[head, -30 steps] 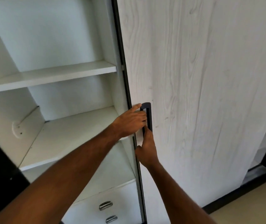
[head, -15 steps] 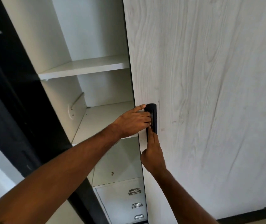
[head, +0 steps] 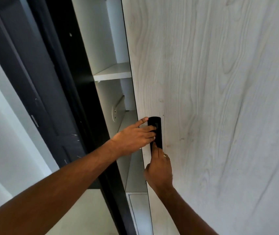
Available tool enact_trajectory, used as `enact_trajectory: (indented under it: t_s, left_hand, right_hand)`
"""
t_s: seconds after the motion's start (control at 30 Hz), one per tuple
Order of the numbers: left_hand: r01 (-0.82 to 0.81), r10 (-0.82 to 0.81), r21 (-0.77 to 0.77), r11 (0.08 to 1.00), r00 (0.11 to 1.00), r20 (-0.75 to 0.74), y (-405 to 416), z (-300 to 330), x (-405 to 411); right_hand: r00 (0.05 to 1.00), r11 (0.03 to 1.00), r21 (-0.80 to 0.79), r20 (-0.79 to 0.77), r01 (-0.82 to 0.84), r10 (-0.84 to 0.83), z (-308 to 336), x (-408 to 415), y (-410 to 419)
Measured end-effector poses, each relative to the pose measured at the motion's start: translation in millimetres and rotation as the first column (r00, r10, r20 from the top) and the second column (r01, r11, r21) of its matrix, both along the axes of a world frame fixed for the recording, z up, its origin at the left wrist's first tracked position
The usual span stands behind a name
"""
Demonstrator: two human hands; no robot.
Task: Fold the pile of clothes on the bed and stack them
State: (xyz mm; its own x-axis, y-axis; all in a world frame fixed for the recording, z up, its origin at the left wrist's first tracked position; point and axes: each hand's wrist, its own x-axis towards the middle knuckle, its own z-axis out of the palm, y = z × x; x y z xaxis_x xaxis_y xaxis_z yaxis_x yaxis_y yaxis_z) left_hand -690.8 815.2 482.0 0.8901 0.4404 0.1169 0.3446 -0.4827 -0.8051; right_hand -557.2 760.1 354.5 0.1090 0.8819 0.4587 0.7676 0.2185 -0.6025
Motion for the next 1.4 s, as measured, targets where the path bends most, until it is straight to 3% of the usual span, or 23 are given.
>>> enact_trajectory:
  t_s: [0.17, 0.37, 0.5, 0.87, 1.23, 1.4]
  left_hand:
    - [-0.199, 0.201, 0.025, 0.980, 0.972, -0.123, -17.1, 2.0, -39.4]
    - [-0.359, 0.362, 0.048, 0.932, 0.920, -0.147, -36.5, -2.0, -76.5]
    - [-0.407, 0.407, 0.017, 0.913, 0.910, -0.085, -44.8, -2.4, -98.6]
    - [-0.426, 0.422, -0.067, 0.902, 0.904, -0.071, -43.3, -3.3, -107.6]
    - [-0.459, 0.454, -0.068, 0.886, 0.887, -0.085, -45.3, -3.6, -103.0]
    - [-0.369, 0.370, -0.059, 0.928, 0.929, 0.011, -45.1, -12.4, -103.9]
  right_hand:
    - [0.995, 0.997, -0.059, 0.089, -0.046, 0.051, 1.8, -40.7, -5.9]
    - [0.986, 0.990, -0.103, 0.126, -0.098, 0.111, 7.7, -80.0, -9.5]
    - [0.976, 0.986, -0.122, 0.177, -0.110, 0.131, 16.1, -105.6, -10.5]
    - [0.951, 0.993, -0.112, 0.301, -0.042, 0.074, 9.6, -112.9, -7.5]
    - [0.937, 0.974, -0.182, 0.298, -0.133, 0.184, 9.5, -106.3, -4.8]
    - [0.929, 0.962, -0.209, 0.289, -0.177, 0.233, 9.6, -101.4, -6.6]
